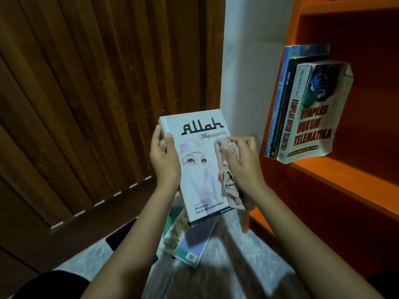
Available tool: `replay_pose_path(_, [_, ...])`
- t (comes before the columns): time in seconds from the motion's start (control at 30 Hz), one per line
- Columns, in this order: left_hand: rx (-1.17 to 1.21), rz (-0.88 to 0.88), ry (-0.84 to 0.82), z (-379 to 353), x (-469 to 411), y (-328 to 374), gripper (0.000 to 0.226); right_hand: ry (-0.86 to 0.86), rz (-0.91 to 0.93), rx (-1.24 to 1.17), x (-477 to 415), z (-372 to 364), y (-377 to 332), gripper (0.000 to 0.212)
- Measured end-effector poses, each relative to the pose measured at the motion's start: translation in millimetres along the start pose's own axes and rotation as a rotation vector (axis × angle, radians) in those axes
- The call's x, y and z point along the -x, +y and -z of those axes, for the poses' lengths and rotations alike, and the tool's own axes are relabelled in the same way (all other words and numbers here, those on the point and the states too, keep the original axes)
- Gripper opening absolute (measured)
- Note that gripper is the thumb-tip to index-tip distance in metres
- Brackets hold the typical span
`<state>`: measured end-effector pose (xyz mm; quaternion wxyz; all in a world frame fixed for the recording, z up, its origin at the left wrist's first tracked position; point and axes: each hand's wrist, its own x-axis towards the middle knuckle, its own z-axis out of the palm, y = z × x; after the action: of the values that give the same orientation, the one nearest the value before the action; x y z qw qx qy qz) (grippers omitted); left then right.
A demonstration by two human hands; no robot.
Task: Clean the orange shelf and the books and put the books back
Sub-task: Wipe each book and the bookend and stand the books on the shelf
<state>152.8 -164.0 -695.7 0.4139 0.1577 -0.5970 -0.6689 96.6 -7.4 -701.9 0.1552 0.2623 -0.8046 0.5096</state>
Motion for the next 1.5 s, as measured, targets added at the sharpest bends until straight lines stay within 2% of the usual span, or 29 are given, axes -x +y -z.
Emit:
replay_pose_path(0.13, [0.002,-0.089,-0.107,-14,15,10,0.044,0.106,0.106,-0.018,-28,-9,-32,0.025])
replay_pose_path(0.2, [-0.016,-0.153,-0.143,-22,21,15,0.044,0.088,0.251,-0.022,-39,-15,-55,0.024])
replay_pose_path(0.3, [0.034,-0.182,-0.134,-22,24,16,0.043,0.094,0.486,0.164,-49,-17,-68,0.024])
replay_pose_path(0.37, [0.114,-0.139,-0.106,-17,23,16,0.043,0.185,0.394,0.25,-55,-8,-53,0.022])
replay_pose_path(0.47, [0.157,-0.113,-0.072,-10,20,17,0.045,0.37,-0.028,0.282,-58,7,-25,0.023])
replay_pose_path(0.5, [0.159,-0.12,-0.074,-11,19,17,0.045,0.391,-0.094,0.287,-54,6,-23,0.023])
replay_pose_path(0.57, [0.15,-0.14,-0.062,-15,16,17,0.044,0.334,-0.041,0.245,-38,-9,-30,0.021])
replay_pose_path(0.7, [0.165,-0.108,-0.002,-12,11,13,0.037,0.042,0.432,0.272,7,-38,-32,0.02])
replay_pose_path(0.73, [0.17,-0.102,0.015,-8,9,12,0.036,0.028,0.424,0.288,8,-35,-24,0.02])
replay_pose_path(0.77, [0.163,-0.104,0.036,-3,7,11,0.036,0.049,0.319,0.298,5,-31,-15,0.02])
replay_pose_path(0.83, [0.146,-0.111,0.078,4,2,9,0.036,0.162,-0.006,0.327,-2,-22,1,0.02])
replay_pose_path(0.9, [0.151,-0.095,0.113,7,-1,7,0.037,0.209,-0.148,0.336,1,-22,6,0.023])
replay_pose_path(0.97, [0.162,-0.07,0.168,5,-3,5,0.039,0.168,-0.094,0.3,14,-34,-6,0.022])
replay_pose_path(1.1, [0.174,-0.058,0.297,8,-9,4,0.04,-0.043,0.24,0.257,76,-66,-24,0.023])
replay_pose_path(1.17, [0.188,-0.039,0.329,17,-13,5,0.04,-0.088,0.379,0.321,99,-70,-16,0.027])
replay_pose_path(1.23, [0.196,-0.037,0.34,26,-15,6,0.04,-0.081,0.42,0.358,105,-68,-1,0.036])
replay_pose_path(1.3, [0.195,-0.052,0.316,33,-14,9,0.041,-0.022,0.348,0.351,99,-62,10,0.047])
replay_pose_path(1.43, [0.205,-0.064,0.24,29,-8,24,0.041,0.124,-0.048,0.319,69,-31,10,0.022])
replay_pose_path(1.5, [0.211,-0.062,0.197,22,-2,31,0.04,0.18,-0.087,0.263,51,-11,12,0.025])
